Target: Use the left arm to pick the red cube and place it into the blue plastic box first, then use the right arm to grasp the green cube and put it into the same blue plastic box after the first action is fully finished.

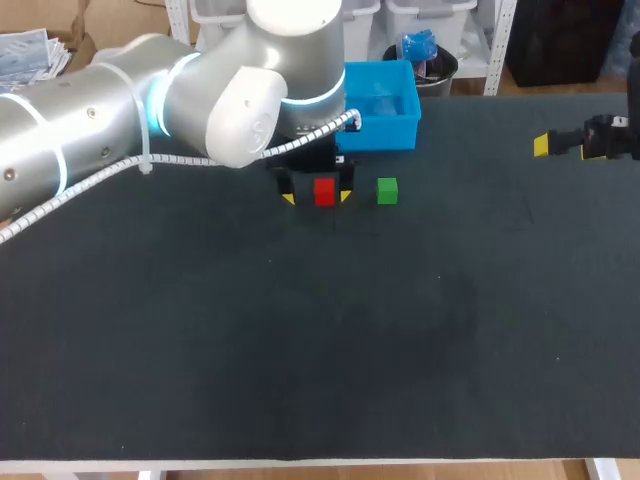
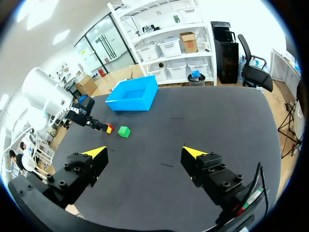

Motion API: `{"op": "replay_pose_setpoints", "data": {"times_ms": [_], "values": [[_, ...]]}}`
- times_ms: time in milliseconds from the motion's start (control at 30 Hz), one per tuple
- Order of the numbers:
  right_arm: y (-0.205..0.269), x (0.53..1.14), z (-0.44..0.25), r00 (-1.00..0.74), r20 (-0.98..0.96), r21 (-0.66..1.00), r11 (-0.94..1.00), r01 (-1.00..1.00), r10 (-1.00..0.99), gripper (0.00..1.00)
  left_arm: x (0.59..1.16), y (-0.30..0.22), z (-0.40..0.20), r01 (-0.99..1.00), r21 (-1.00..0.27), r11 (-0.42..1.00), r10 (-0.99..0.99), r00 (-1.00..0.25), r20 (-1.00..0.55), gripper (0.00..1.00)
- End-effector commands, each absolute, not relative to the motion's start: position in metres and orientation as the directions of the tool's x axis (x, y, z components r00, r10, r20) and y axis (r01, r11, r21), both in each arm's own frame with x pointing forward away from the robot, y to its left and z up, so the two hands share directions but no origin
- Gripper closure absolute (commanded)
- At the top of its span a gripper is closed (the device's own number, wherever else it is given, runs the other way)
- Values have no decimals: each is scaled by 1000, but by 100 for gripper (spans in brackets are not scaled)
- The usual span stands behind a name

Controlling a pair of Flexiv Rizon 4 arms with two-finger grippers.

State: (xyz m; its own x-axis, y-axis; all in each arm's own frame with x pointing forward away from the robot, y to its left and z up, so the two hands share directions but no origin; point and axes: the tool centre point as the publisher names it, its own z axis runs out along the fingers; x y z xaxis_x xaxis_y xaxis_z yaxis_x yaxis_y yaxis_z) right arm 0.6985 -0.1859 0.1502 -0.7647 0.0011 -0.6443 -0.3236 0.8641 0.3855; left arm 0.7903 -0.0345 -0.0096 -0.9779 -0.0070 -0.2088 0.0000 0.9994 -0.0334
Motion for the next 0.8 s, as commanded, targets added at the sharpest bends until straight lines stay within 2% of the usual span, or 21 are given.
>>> {"op": "replay_pose_setpoints", "data": {"times_ms": [33,500,800], "values": [[-185,699,150,-765,-644,384,866,-322,1,0,794,-36,-12,4,-34,999,-3,-980,-200,100],[-185,699,150,-765,-644,384,866,-322,1,0,791,-38,-2,24,-34,999,17,-978,-210,100],[-185,699,150,-765,-644,384,866,-322,1,0,786,-39,47,51,-58,997,32,-958,-286,100]]}}
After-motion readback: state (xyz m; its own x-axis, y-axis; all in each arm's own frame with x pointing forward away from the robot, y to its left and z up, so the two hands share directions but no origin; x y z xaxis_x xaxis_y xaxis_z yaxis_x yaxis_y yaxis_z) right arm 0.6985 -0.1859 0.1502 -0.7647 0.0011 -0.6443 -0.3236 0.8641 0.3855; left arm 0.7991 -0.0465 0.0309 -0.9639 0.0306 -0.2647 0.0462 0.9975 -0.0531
